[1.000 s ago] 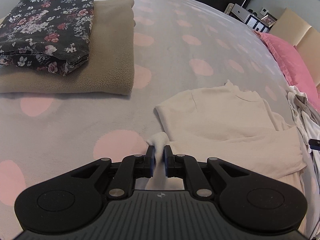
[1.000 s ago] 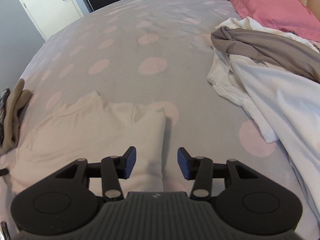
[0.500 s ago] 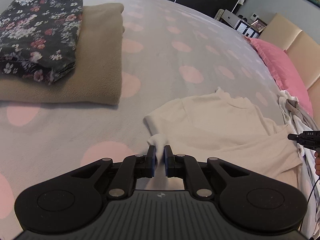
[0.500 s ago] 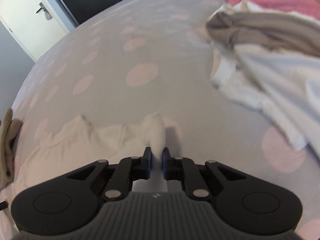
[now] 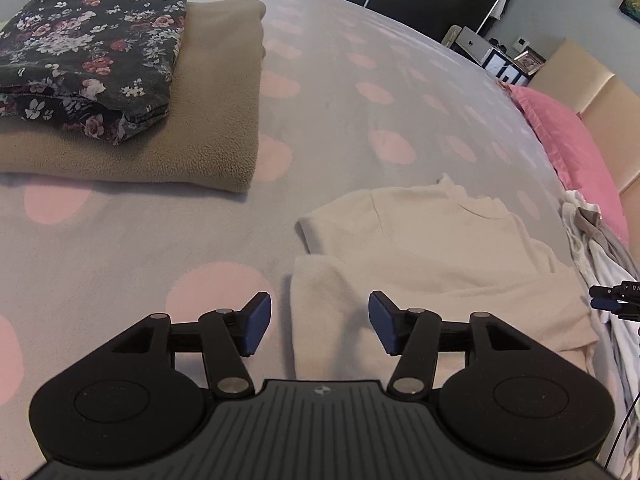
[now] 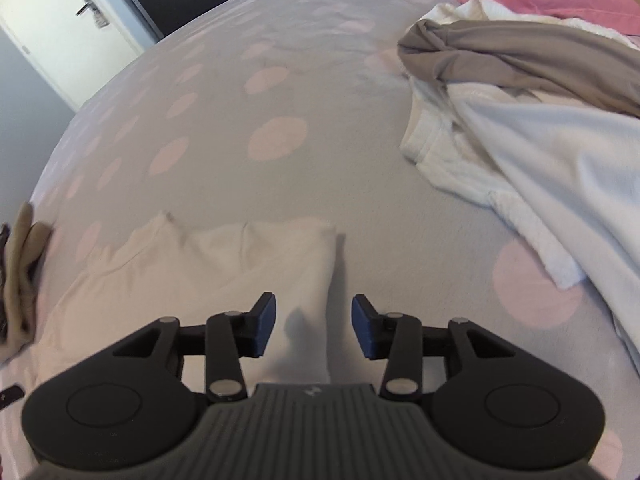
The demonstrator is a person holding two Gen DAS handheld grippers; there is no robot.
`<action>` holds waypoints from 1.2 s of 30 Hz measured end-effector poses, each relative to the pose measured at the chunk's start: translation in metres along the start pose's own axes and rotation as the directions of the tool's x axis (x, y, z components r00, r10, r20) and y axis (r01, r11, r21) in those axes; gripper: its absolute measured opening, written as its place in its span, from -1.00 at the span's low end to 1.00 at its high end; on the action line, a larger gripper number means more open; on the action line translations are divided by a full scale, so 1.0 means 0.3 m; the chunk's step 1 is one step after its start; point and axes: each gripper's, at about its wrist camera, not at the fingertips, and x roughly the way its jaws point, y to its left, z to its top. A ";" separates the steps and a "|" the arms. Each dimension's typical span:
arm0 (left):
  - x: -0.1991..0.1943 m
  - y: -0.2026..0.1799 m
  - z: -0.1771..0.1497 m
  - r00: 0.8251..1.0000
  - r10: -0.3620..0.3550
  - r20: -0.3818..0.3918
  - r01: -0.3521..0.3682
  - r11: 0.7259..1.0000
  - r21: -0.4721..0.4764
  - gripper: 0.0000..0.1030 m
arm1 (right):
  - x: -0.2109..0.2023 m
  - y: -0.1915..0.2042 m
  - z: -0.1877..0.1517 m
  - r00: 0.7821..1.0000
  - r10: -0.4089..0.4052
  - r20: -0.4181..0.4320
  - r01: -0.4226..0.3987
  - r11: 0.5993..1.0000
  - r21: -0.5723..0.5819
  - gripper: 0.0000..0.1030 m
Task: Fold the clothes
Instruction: 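Open both tools and release the cream top onto the bed, then grasp the sleeve cuff with the left tool and fold it across the body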
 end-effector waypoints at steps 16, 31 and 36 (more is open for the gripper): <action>0.014 -0.089 -0.090 0.992 -0.008 -0.127 0.020 0.996 0.090 -0.80 | -0.010 -0.037 -0.188 0.990 -0.026 -0.140 0.024 1.000 -0.015 -0.69; -0.052 -0.011 0.004 0.996 0.046 -0.075 -0.045 0.999 0.023 -0.07 | -0.115 0.139 -0.180 0.978 -0.206 -0.029 0.195 0.955 -0.226 -0.39; -0.025 -0.034 0.051 0.995 0.067 -0.078 -0.059 0.993 0.099 -0.07 | -0.113 0.270 -0.197 0.991 -0.135 -0.015 0.125 0.951 -0.284 -0.39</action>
